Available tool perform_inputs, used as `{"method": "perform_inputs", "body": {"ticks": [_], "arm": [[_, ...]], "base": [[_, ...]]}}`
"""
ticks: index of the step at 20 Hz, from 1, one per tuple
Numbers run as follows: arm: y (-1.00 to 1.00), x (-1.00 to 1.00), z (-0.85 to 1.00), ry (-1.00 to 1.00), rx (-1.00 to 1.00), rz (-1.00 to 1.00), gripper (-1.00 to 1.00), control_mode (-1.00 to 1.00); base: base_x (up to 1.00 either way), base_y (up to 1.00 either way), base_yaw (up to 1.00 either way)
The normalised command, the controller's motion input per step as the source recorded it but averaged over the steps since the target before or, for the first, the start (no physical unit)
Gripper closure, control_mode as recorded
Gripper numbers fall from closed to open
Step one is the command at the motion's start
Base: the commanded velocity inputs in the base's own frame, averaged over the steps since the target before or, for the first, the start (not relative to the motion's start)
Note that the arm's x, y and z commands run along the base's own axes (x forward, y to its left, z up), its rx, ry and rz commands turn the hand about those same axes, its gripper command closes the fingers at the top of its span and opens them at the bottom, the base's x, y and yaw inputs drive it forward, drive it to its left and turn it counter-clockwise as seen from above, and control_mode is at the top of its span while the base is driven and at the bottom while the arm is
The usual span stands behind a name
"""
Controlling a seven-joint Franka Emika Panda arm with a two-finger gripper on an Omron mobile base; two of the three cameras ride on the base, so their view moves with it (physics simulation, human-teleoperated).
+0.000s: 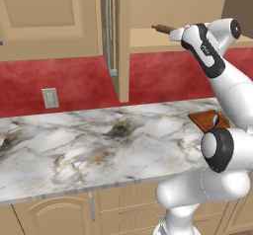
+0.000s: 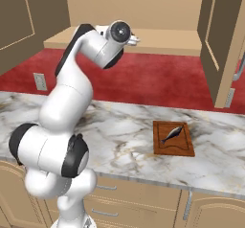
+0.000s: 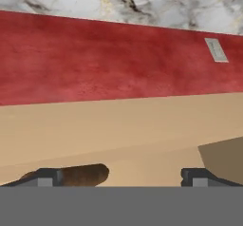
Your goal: Open the cabinet, retrieve the rolling pin, and place it next to the meat on the cutting board to prepare for tenderizing.
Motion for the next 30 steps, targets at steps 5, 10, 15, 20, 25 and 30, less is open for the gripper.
{"method": "perform_inputs", "body": {"ticks": [5, 10, 15, 20, 25, 30], "arm": [[-0.4, 0.06, 0.03, 0.0, 0.0, 0.0, -1.0, -1.0], [-0.38, 0.01, 0.05, 0.0, -0.01, 0.0, -1.0, -1.0], [-0.33, 0.0, 0.13, 0.0, -0.02, 0.02, -1.0, -1.0], [-0.29, 0.0, 0.04, 0.0, -0.03, 0.03, -1.0, -1.0], [-0.19, 0.17, -0.02, 0.0, -0.03, 0.09, -1.0, -1.0], [-0.09, 0.35, -0.12, 0.0, -0.06, 0.15, -1.0, -1.0]], "base": [[0.0, 0.0, 0.0], [0.0, 0.0, 0.0], [0.0, 0.0, 0.0], [0.0, 0.0, 0.0], [0.0, 0.0, 0.0], [0.0, 0.0, 0.0]]}}
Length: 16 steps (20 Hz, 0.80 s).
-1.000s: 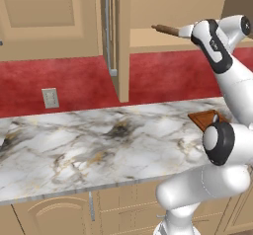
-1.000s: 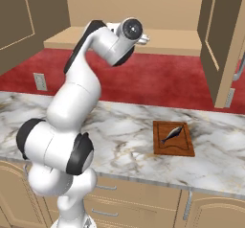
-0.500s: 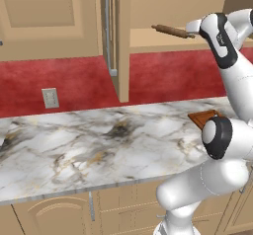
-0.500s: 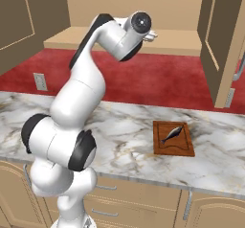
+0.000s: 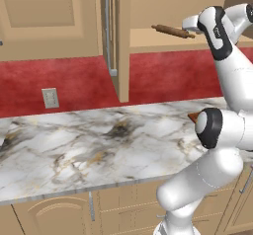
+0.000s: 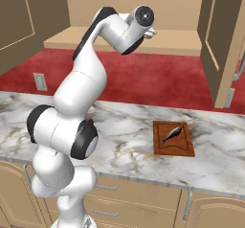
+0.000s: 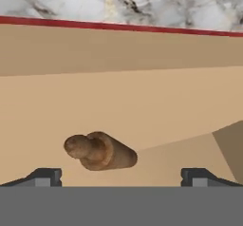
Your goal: Open the cabinet, retrieve the rolling pin, and place it next to the meat on the cutting board to prepare for tenderizing.
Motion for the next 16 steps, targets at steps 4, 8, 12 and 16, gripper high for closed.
{"method": "perform_inputs", "body": {"ticks": [4, 8, 12, 16], "arm": [[-0.11, 0.34, -0.22, 0.0, -0.09, 0.18, -1.0, -1.0], [-0.17, 0.22, -0.24, 0.0, -0.14, 0.17, -1.0, -1.0], [-0.2, 0.0, -0.07, -0.03, -0.15, 0.14, -1.0, -1.0], [-0.05, 0.0, 0.0, -0.01, -0.09, 0.02, -1.0, -1.0]], "base": [[0.0, 0.0, 0.0], [0.0, 0.0, 0.0], [0.0, 0.0, 0.0], [0.0, 0.0, 0.0]]}}
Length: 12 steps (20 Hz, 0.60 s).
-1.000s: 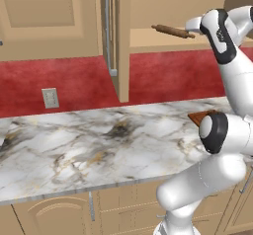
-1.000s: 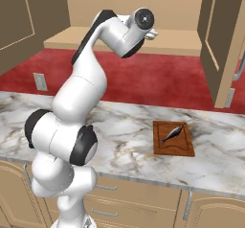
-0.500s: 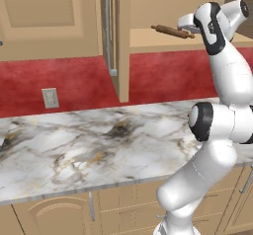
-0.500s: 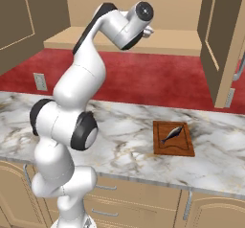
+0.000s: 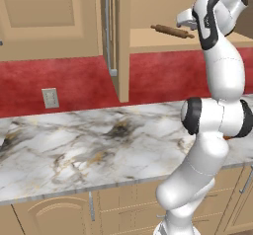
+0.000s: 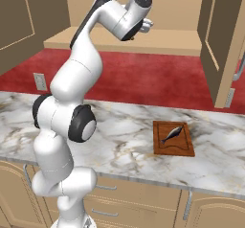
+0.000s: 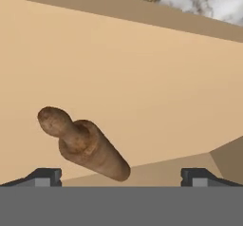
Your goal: Open the cabinet, retrieve the rolling pin, and place it next to the meat on the cutting board to prepare for tenderizing.
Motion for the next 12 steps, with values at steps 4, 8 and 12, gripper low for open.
{"method": "perform_inputs", "body": {"ticks": [4, 8, 12], "arm": [[-0.01, 0.0, 0.0, 0.0, 0.0, 0.0, -1.0, -1.0], [-0.07, 0.0, -0.09, -0.05, -0.01, 0.0, -1.0, -1.0], [-0.13, 0.02, -0.09, -0.05, -0.02, 0.01, -1.0, -1.0]], "base": [[0.0, 0.0, 0.0], [0.0, 0.0, 0.0], [0.0, 0.0, 0.0]]}}
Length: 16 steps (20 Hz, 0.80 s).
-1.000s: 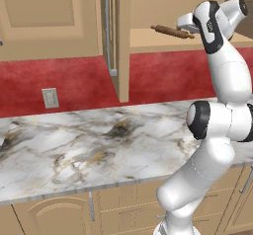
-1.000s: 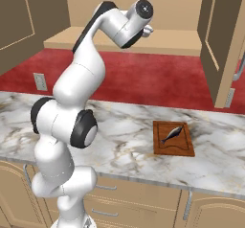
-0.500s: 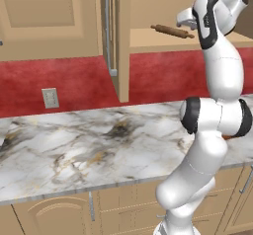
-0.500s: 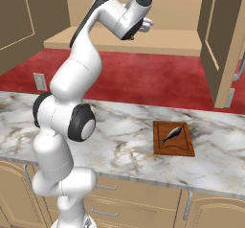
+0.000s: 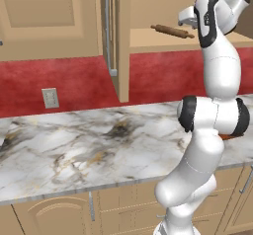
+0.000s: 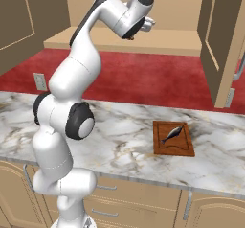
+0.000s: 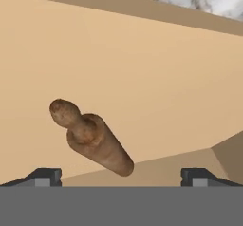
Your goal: Open the cabinet, retrieve the rolling pin, and place it next to the meat on the cutting board to prepare for tenderizing.
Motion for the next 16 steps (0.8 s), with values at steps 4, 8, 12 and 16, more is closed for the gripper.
{"method": "perform_inputs", "body": {"ticks": [4, 8, 12, 16], "arm": [[-0.16, 0.04, -0.01, -0.01, -0.03, 0.01, -1.0, -1.0], [-0.22, 0.04, -0.03, 0.0, -0.06, 0.03, -1.0, -1.0], [-0.18, 0.03, -0.15, -0.03, -0.09, 0.04, -1.0, -1.0], [-0.1, 0.05, -0.23, -0.03, -0.07, 0.08, -1.0, -1.0]], "base": [[0.0, 0.0, 0.0], [0.0, 0.0, 0.0], [0.0, 0.0, 0.0], [0.0, 0.0, 0.0]]}}
